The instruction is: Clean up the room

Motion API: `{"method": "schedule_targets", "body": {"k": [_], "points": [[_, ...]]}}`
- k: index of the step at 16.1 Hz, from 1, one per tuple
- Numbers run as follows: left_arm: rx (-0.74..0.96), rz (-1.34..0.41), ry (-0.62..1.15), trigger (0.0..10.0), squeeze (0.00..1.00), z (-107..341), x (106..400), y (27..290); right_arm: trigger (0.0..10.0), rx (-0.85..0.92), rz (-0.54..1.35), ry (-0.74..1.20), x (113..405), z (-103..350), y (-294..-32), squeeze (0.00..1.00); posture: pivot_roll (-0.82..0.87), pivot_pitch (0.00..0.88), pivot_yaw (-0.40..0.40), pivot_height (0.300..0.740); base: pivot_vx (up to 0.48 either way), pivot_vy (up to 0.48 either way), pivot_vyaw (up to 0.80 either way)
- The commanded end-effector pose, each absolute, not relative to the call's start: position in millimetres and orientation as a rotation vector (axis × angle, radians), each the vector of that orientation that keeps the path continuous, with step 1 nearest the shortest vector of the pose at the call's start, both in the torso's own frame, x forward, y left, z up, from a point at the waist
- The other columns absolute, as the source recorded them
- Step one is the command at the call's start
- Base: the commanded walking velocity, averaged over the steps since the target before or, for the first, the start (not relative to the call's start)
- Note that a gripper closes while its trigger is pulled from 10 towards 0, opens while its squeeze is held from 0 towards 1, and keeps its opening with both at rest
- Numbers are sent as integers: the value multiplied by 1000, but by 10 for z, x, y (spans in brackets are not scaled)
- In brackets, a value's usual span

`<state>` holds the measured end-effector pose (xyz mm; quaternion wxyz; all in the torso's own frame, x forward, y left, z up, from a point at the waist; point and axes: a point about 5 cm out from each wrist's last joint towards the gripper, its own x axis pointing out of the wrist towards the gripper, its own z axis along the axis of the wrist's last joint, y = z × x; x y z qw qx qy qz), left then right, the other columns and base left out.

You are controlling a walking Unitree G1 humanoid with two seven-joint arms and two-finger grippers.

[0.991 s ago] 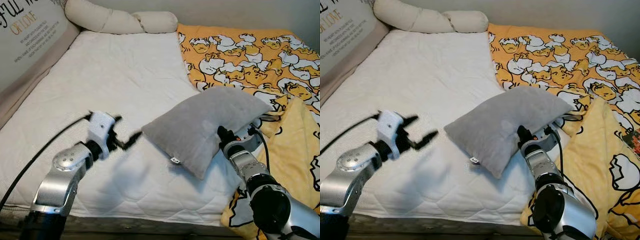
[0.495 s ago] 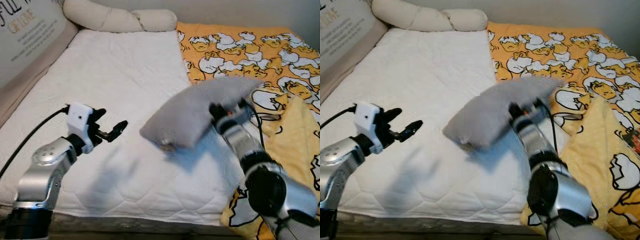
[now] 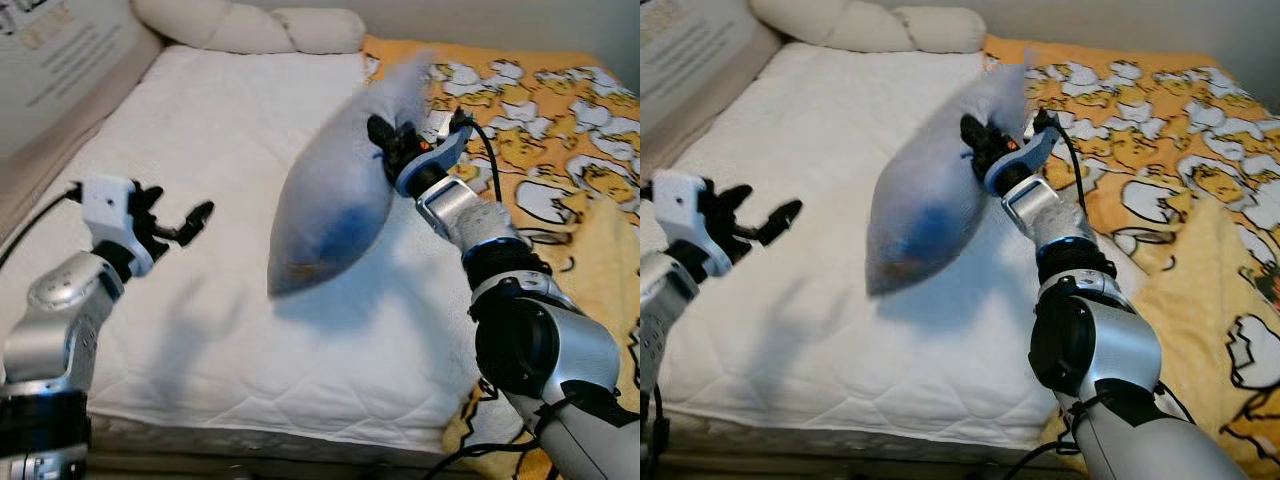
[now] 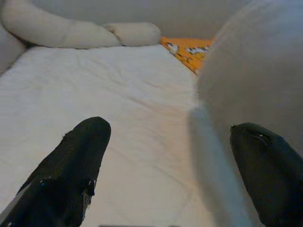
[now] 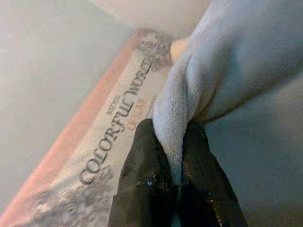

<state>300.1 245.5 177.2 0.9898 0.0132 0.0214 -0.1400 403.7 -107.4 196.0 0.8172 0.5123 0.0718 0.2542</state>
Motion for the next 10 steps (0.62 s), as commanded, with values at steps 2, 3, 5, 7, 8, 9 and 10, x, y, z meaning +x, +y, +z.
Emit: {"method": "schedule_targets", "body": {"k": [2,3,5,7,8,9,10], "points": [[-1,-250,35,10000,0,1817,3054,2506,0,1131,608,107,4023,2108,-1215,0,32,0,-41,740,0,0,0],[-21,-237,31,10000,0,1828,3074,2513,0,1121,599,161,3981,1972,-1262,0,32,0,-41,740,0,0,0],[-71,-247,42,10000,0,1805,3140,2467,0,1115,505,362,3773,1348,-1393,0,15,0,-24,740,0,0,0],[-103,-307,76,10000,0,1709,3228,2319,0,1020,378,507,3536,825,-1510,0,17,0,-26,740,0,0,0],[-115,-358,124,10000,0,1559,3378,2147,0,912,294,602,3329,493,-1640,0,20,0,-29,740,0,0,0],[-108,-365,135,10000,0,1529,3411,2116,0,897,284,614,3299,455,-1664,0,21,0,-29,740,0,0,0],[-116,-381,164,10000,0,1455,3482,2031,0,867,278,624,3260,408,-1700,0,19,0,-28,740,0,0,0]]}}
